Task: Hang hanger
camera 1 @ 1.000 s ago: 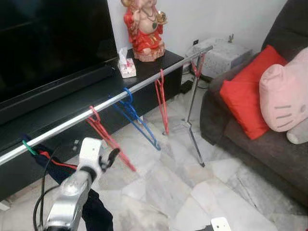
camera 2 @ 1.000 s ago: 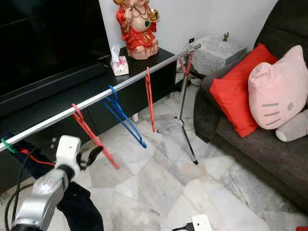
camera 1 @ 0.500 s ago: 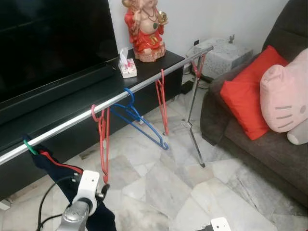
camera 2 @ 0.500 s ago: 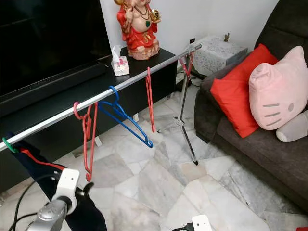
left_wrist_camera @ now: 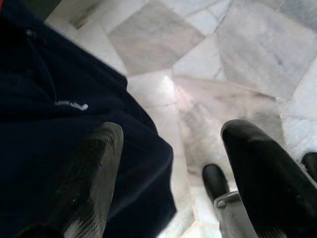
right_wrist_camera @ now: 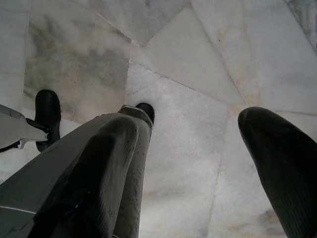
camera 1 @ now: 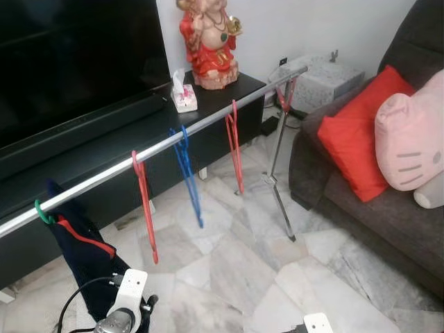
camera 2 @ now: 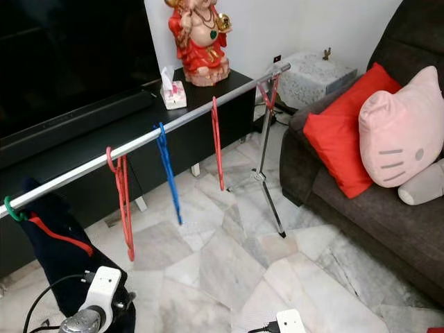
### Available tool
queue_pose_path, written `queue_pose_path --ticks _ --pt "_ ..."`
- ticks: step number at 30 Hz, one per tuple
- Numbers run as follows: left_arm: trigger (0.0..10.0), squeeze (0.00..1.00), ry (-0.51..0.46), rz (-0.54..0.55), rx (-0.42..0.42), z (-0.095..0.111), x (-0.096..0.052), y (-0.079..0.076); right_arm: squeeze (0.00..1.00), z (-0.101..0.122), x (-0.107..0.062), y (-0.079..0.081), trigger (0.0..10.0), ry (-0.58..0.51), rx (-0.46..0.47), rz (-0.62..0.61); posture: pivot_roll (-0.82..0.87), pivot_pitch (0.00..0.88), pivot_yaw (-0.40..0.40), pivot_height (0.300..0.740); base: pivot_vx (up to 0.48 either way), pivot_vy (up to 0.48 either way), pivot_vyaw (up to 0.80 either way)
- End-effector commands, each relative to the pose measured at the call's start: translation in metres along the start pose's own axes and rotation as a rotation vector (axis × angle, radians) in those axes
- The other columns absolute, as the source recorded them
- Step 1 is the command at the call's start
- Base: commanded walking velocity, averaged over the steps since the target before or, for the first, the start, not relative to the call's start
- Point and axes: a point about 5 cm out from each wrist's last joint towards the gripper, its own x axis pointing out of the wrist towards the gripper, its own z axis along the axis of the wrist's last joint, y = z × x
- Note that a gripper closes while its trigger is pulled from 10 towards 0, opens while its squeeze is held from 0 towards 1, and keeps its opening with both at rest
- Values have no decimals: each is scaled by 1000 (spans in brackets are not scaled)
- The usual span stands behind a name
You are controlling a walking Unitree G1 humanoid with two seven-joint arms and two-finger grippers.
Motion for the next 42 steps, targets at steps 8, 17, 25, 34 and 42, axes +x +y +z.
queue_pose_path --ticks 8,17,25,34,42 --pt "10000 0 274 40 123 -63 -18 14 0 -3 0 1 10000 9 20 -4 -78 0 23 740 0 0 0" --pt "10000 0 303 112 17 -67 -20 20 0 -3 0 -1 10000 10 30 -16 -65 0 11 740 0 0 0" --pt "10000 0 269 105 10 -53 -13 18 0 -3 0 0 10000 -2 69 -25 -74 0 19 740 0 0 0" --pt "10000 0 284 96 -30 -60 -16 12 0 -3 0 0 10000 14 36 -28 -79 0 22 740 -149 0 0" --pt "10000 0 283 92 -29 -60 -16 10 0 -3 0 -1 10000 7 48 -31 -79 0 23 740 -282 0 0"
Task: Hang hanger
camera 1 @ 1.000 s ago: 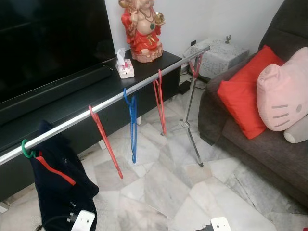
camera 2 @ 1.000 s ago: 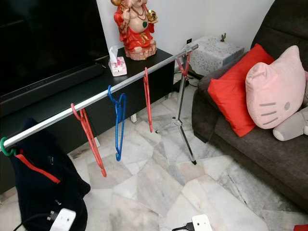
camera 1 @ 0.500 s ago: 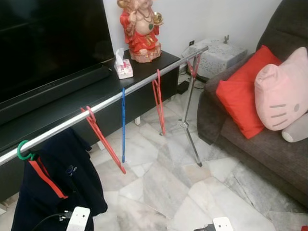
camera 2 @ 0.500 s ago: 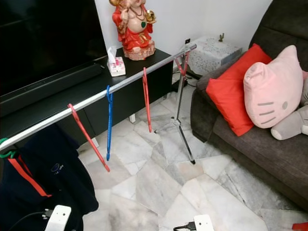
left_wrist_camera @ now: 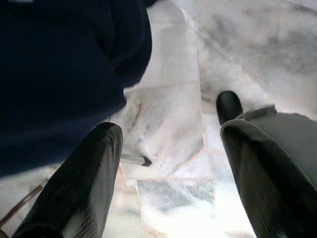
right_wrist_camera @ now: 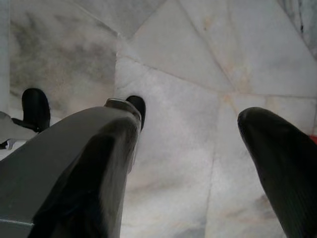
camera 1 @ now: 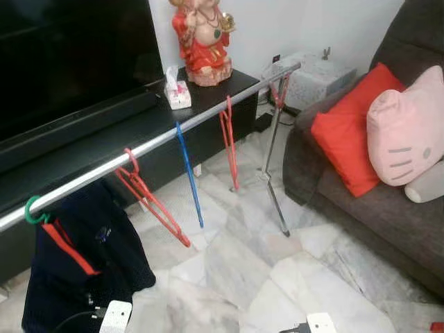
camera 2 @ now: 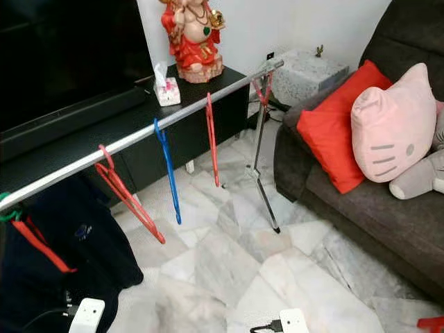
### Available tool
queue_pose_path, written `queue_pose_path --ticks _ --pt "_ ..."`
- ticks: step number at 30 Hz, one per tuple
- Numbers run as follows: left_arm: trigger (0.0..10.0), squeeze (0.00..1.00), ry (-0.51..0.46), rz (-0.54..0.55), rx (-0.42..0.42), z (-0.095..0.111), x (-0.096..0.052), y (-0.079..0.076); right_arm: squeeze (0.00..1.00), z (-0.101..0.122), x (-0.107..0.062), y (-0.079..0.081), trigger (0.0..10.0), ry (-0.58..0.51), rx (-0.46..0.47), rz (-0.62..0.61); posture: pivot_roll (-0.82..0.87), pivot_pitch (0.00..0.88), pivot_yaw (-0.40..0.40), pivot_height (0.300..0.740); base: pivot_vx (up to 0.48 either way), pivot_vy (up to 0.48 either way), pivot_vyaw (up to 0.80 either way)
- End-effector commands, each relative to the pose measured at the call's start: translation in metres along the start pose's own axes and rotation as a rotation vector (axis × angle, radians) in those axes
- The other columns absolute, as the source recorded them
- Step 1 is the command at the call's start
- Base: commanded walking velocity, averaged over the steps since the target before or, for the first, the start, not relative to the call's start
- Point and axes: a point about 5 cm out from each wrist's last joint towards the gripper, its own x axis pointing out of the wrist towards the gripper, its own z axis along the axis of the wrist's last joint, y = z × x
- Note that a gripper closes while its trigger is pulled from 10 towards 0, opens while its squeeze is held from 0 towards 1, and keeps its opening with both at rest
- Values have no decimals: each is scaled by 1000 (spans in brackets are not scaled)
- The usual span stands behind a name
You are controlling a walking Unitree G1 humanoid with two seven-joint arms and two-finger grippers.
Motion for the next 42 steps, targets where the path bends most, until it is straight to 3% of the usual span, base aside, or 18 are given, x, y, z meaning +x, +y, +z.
queue_pose_path --ticks 1,42 --pt "10000 0 17 0 -10 -6 -1 0 0 -4 -1 2 10000 13 8 3 -79 0 23 740 -281 0 0" --pt "10000 0 2 6 -24 -3 0 -1 0 -4 0 3 10000 12 13 -2 -74 0 29 740 -287 0 0"
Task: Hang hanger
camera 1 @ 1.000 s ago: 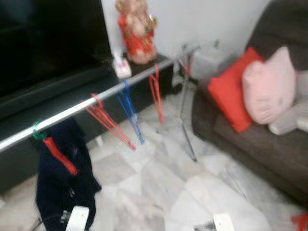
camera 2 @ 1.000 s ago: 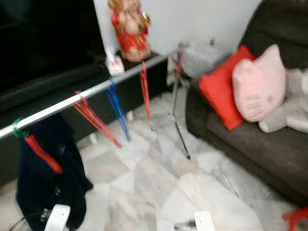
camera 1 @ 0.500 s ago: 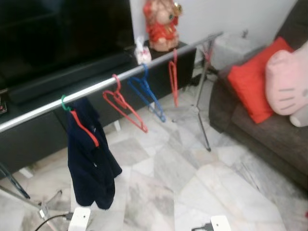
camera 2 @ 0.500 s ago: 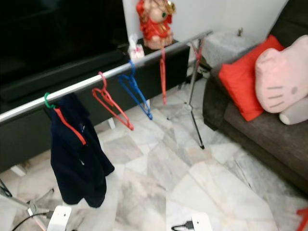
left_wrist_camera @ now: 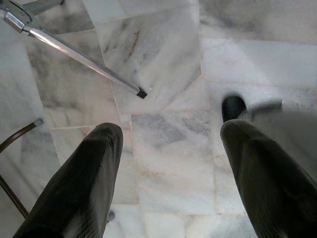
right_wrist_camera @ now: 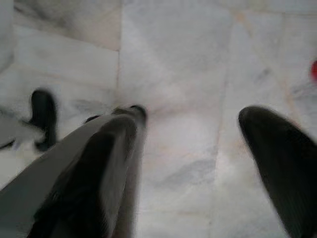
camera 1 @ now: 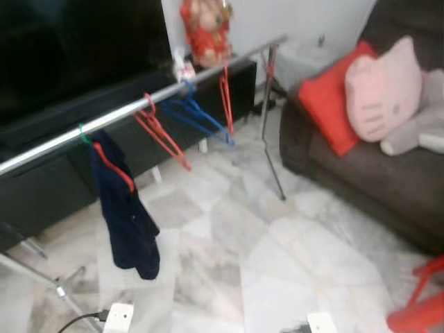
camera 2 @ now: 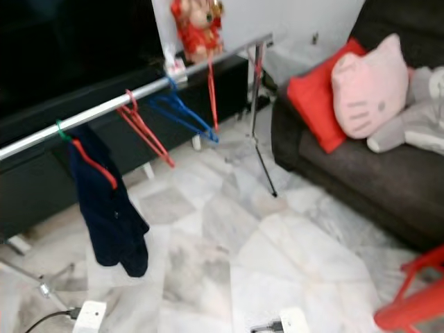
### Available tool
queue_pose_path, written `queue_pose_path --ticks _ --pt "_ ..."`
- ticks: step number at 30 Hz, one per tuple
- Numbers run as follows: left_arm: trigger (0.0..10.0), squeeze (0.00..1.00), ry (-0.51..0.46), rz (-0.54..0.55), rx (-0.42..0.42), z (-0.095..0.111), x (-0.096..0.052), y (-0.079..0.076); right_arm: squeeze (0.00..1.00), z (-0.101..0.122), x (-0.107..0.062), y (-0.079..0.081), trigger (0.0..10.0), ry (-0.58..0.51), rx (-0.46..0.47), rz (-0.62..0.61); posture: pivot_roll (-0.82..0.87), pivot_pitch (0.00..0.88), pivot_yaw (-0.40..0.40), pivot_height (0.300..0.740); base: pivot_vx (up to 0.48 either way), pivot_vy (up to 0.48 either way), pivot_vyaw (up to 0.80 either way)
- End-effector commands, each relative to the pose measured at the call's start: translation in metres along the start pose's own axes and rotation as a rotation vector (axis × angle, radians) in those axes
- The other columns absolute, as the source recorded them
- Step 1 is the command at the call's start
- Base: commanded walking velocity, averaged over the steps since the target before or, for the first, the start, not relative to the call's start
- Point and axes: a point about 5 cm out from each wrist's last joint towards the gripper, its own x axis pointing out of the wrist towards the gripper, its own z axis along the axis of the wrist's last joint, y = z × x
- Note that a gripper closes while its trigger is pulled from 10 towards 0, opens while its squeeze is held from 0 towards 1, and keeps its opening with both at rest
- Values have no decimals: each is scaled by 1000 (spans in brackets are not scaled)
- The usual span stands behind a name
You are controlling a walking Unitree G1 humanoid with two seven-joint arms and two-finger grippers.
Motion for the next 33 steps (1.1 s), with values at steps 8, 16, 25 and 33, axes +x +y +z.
queue_pose_path --ticks 8,16,25,33 --pt "10000 0 24 25 8 -9 -2 9 0 1 0 6 10000 -4 17 15 -71 0 28 740 -72 0 0" --pt "10000 0 17 14 -4 -7 -1 7 0 1 0 6 10000 2 31 17 -75 0 28 740 0 0 -282" --pt "10000 0 17 20 -11 -6 -1 8 0 0 0 6 10000 10 18 20 -71 0 25 740 0 0 -745" --pt "10000 0 17 20 20 -6 -1 8 0 0 0 6 10000 13 11 22 -71 0 26 740 0 0 -738"
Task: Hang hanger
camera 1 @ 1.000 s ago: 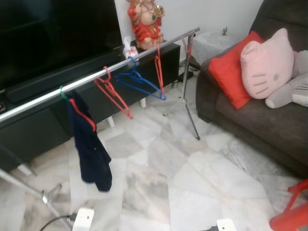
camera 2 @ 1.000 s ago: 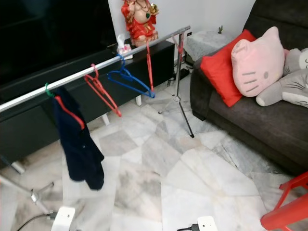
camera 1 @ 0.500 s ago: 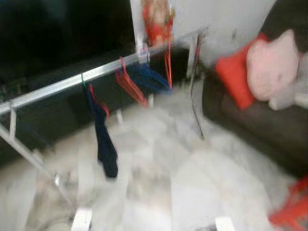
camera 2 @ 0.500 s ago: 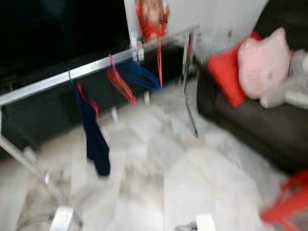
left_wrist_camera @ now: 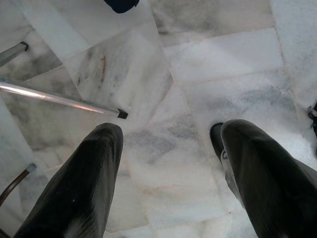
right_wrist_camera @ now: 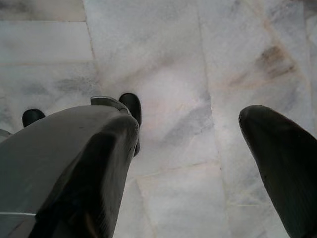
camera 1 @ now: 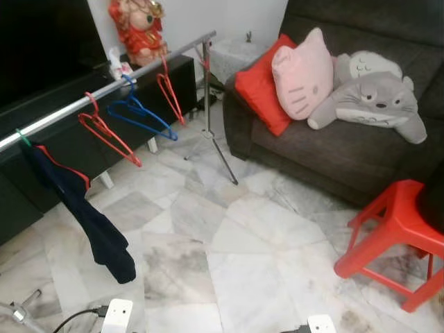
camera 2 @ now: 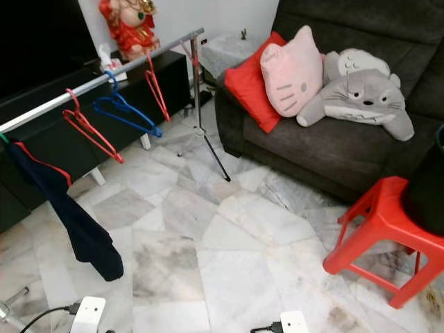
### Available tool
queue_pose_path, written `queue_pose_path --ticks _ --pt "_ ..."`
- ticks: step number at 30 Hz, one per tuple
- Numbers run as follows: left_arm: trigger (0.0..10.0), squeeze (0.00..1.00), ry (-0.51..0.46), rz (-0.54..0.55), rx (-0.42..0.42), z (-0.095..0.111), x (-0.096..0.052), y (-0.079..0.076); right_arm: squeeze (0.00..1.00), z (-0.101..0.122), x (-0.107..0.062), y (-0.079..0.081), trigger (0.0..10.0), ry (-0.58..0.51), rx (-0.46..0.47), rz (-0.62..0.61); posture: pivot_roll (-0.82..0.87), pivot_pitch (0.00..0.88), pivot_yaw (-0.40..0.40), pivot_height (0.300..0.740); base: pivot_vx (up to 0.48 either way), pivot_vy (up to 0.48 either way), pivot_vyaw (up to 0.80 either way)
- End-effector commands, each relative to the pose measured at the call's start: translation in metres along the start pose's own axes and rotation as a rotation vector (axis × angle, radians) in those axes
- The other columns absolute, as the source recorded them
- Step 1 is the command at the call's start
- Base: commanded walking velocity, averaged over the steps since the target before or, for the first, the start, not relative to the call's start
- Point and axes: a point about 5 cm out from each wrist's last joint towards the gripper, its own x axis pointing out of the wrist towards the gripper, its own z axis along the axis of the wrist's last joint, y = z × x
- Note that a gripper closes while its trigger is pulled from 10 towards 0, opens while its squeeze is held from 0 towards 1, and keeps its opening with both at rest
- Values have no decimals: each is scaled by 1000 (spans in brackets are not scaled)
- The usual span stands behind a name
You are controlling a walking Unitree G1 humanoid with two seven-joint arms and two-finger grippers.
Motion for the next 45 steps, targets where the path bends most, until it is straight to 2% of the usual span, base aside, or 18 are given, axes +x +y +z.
queue_pose_path --ticks 1,5,6,11,15,45 --pt "10000 0 14 5 29 -5 -1 3 0 -2 0 1 10000 8 -2 3 -71 0 26 740 0 0 -731" --pt "10000 0 6 14 20 -4 -1 4 0 -2 0 1 10000 9 -6 3 -73 0 27 740 0 -446 -730" --pt "10000 0 13 21 2 -4 -1 5 0 -2 0 1 10000 9 -6 2 -73 0 27 740 0 0 -725" --pt "10000 0 20 0 25 -5 -1 4 0 -3 0 1 10000 11 -8 2 -72 0 28 740 0 0 -721" --pt "10000 0 22 5 10 -5 -1 5 0 -3 0 1 10000 12 -9 4 -72 0 27 740 0 0 -719" --pt "10000 0 21 -12 44 -6 -1 2 0 -1 0 2 10000 -6 8 18 -66 0 24 740 0 0 -660"
